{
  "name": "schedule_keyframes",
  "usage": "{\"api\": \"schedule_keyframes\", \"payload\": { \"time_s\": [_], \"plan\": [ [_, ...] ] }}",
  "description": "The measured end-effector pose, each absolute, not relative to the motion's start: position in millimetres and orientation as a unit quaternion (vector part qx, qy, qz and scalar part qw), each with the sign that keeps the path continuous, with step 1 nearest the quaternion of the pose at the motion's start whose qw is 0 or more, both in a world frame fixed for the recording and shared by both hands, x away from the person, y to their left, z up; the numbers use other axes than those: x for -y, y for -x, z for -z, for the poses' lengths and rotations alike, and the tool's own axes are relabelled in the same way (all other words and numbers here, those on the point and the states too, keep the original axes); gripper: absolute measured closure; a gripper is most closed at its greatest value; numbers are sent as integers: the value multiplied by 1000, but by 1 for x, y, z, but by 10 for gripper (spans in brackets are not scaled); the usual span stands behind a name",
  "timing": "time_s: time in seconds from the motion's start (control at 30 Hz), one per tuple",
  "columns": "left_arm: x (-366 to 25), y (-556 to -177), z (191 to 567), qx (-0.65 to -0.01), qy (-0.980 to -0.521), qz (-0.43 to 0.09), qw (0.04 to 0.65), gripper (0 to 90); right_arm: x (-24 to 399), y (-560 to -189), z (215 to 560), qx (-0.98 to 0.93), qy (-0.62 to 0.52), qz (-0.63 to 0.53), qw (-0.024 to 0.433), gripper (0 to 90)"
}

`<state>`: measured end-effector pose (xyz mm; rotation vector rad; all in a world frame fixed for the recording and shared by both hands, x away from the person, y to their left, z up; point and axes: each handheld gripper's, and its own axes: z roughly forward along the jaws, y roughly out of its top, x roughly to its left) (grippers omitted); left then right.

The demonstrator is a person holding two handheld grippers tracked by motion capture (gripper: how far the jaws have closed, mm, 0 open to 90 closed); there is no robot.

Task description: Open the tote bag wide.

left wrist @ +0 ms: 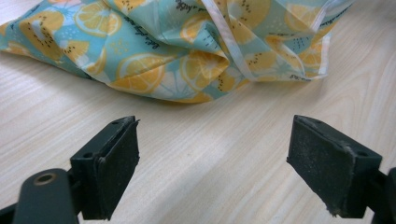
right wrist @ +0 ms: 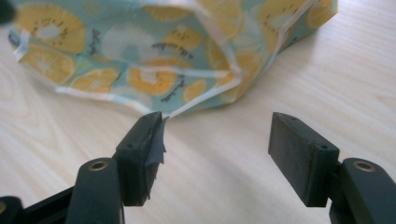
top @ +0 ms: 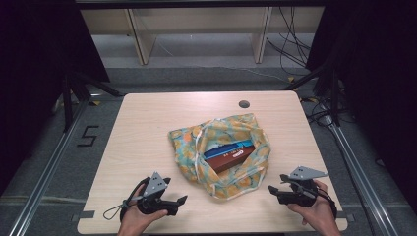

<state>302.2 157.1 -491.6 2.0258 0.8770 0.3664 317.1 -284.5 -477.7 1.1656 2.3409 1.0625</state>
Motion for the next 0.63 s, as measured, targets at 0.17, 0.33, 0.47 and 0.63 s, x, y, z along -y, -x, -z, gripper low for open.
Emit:
{"api": "schedule_keyframes", "payload": {
  "time_s": [0.17, 0.33, 0.47, 0.63],
  "plan": [
    [-154, -301, 494, -359, -813, -146, 435, 158, 284, -307, 485, -826, -411, -360, 139, 348],
    [-154, -301, 497, -351, -821, -147, 426, 158, 284, -303, 490, -832, -411, -350, 132, 334],
    [-155, -302, 498, -355, -819, -150, 425, 158, 285, -306, 492, -835, -399, -350, 144, 329],
    [-156, -304, 498, -356, -821, -148, 421, 158, 285, -307, 494, -839, -398, -345, 140, 320]
  ]
}}
